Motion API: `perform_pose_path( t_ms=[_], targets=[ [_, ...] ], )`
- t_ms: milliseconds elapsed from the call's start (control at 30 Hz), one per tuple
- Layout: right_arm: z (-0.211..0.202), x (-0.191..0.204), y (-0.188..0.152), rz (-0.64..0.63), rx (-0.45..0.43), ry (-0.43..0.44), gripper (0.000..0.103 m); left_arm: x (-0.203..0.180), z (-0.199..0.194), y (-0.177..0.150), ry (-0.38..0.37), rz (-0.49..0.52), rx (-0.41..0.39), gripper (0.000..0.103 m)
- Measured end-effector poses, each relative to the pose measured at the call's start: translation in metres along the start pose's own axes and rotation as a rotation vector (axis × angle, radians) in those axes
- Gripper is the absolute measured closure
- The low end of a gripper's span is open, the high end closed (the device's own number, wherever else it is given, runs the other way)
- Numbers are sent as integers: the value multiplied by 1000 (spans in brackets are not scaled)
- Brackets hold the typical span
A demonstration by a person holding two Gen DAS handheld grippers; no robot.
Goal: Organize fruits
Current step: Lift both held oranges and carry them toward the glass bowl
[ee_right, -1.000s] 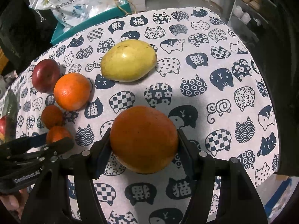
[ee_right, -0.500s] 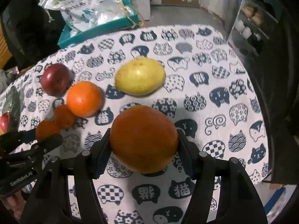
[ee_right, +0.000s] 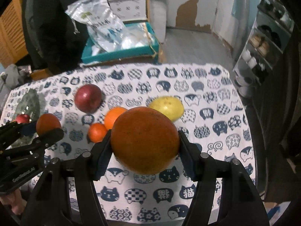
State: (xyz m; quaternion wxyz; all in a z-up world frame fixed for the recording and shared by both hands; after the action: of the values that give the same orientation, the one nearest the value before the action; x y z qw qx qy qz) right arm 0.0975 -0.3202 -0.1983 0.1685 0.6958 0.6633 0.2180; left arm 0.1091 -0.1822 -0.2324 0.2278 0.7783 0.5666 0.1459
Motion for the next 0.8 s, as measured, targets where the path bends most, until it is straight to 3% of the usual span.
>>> perform_pose_path(
  t_ms=[500,800],
  targets=[
    [-59,47,24,-61,-112,57,38,34,-76,10,39,-17,-148,58],
    [-83,79,32,-110,-164,90,38,64,-107,6,52,-67,-191,58]
  ],
)
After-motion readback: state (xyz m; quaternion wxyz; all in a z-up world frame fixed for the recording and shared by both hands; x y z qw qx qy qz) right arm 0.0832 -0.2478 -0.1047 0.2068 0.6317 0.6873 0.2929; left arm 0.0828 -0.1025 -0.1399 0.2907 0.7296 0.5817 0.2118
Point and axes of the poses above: each gripper's, at about its wrist camera, not at the fingertips, and z roughly the way its jaws point, x to its left, y to its top, the point moved 7 cm from there along z, roughly the way its jaws point, and after that the axes turned 7 degrees about z, right-handed, at the moved point
